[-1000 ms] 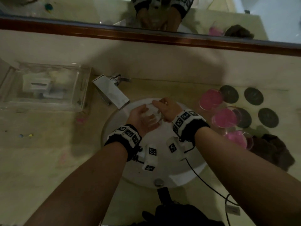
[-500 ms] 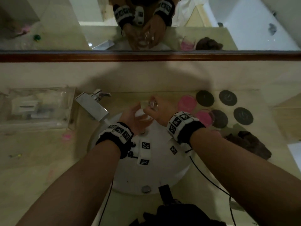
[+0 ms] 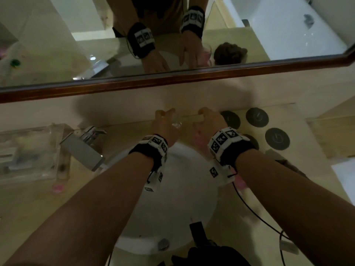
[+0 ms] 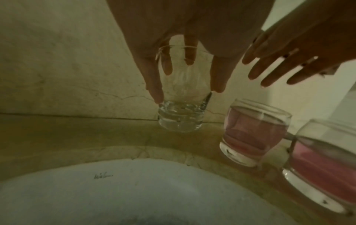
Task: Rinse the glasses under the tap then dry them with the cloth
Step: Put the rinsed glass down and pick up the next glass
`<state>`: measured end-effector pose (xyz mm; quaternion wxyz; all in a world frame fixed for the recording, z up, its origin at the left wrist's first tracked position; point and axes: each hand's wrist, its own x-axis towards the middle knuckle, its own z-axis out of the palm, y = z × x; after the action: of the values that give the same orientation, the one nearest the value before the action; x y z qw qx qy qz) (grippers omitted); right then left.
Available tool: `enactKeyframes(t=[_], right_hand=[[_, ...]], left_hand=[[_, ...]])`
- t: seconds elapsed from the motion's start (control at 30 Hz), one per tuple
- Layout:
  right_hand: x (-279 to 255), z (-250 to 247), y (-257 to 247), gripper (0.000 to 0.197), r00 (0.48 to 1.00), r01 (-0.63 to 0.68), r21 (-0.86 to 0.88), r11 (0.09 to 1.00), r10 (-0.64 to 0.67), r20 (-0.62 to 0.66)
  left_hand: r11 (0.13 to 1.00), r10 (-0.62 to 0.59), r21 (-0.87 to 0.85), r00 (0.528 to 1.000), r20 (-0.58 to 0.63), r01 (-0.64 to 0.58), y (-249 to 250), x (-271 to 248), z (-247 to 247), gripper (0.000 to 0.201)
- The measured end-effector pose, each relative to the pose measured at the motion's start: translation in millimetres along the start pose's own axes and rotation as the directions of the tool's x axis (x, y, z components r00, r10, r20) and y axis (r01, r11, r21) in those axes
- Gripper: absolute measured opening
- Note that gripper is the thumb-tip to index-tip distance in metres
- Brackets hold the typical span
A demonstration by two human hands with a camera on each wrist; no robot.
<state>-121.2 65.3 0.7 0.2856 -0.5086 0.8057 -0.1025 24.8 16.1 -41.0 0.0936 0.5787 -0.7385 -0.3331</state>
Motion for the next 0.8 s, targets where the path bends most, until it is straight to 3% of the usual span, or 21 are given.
enactKeyframes(t=[0.23, 0.43, 0.63, 0.73, 0.8], right_hand=[[19, -7, 25, 0.051, 0.996, -0.084, -0.026, 0.996, 0.084, 0.024], [28, -6, 33, 0.049, 0.995, -0.095, -0.009, 0.995, 0.095, 0.003], [32, -5, 39, 0.046, 0.994, -0.106, -0.013, 0.994, 0.106, -0.010], [32, -6, 42, 0.049, 0.993, -0.115, 0.000, 0.993, 0.115, -0.022], [32, -7, 44, 0.049, 0.991, -0.124, 0.015, 0.992, 0.125, -0.042]], left_hand=[[0.988, 0.058, 0.143, 0.997, 0.055, -0.065, 6, 24, 25, 0.049], [0.985, 0.048, 0.158, 0.995, 0.093, -0.062, 4, 41, 39, 0.062], [0.981, 0.004, 0.192, 0.989, 0.146, -0.032, 7, 53, 39, 0.060], [0.956, 0.009, 0.287, 0.982, 0.190, -0.065, 10, 48, 35, 0.072], [0.931, 0.077, 0.339, 0.982, 0.173, -0.133, 19, 38, 28, 0.073]])
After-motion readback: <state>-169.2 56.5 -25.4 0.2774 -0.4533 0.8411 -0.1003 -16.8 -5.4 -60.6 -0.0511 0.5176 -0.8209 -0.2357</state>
